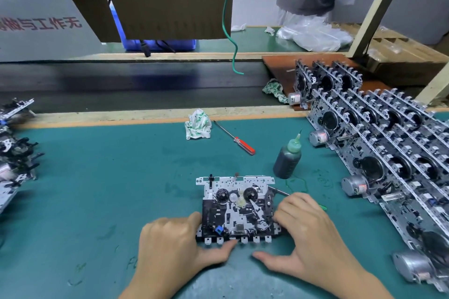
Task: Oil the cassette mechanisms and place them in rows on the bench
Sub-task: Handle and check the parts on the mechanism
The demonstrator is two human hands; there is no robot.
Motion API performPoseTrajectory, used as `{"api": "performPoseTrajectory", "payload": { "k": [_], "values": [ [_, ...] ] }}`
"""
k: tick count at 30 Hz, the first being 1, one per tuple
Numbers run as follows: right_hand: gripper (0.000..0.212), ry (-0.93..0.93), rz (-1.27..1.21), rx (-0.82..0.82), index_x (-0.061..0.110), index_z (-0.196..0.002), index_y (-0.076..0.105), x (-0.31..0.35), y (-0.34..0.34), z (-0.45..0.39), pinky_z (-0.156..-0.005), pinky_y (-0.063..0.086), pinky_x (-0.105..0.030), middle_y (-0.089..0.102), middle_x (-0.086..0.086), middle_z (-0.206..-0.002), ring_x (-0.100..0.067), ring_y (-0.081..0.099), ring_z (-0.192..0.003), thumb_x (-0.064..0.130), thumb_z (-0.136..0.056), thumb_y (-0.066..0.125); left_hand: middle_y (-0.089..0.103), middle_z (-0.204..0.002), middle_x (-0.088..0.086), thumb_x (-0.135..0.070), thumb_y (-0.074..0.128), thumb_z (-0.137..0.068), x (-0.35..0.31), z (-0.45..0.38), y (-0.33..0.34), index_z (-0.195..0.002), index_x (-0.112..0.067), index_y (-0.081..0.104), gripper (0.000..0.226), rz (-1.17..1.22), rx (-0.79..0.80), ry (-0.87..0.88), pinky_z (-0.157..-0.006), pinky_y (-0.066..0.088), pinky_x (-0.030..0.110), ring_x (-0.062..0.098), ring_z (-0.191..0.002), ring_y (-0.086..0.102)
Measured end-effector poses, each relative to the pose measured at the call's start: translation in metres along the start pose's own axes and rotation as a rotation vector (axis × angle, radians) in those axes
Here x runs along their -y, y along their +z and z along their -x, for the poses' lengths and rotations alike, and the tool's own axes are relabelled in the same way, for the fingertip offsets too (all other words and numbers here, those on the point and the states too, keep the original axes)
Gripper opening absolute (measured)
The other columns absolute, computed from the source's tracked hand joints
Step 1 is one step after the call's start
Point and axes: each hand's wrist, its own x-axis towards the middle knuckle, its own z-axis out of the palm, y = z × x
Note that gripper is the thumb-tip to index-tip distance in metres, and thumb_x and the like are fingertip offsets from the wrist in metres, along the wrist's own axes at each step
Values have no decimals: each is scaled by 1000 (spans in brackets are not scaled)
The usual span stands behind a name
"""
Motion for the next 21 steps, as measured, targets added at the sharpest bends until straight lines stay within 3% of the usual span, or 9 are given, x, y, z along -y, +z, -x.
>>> {"api": "performPoseTrajectory", "payload": {
  "k": [4,8,15,21],
  "values": [
    [52,23,33,-2,12,-59,55,2,2,0,-73,40,-28,51,4,-62,-19,51,-63,62,-71,62,34,-29,-2,-80,46,-56,4,-2,0,-41,-16,50,65,43,49,18,-33,29,19,19,-26,41],
    [46,83,114,-20,12,-59,55,1,2,-1,-71,38,-29,51,4,-61,-21,54,-62,55,-74,57,38,-32,-4,-88,44,-55,10,-4,-1,-50,-20,53,68,111,121,91,-32,36,18,12,-30,42],
    [56,138,79,-36,14,-57,53,3,1,-2,-74,38,-29,49,6,-59,-19,53,-61,69,-66,57,38,-33,-4,-76,55,-62,12,-2,-3,-50,-23,47,55,120,132,259,-34,30,15,11,-31,40],
    [48,45,-16,27,13,-61,53,-7,-5,0,-72,37,-23,51,5,-64,-17,50,-66,59,-71,61,39,-32,-1,-79,52,-55,5,-3,-4,-51,-27,55,53,77,112,172,-35,28,13,11,-29,41]
  ]
}}
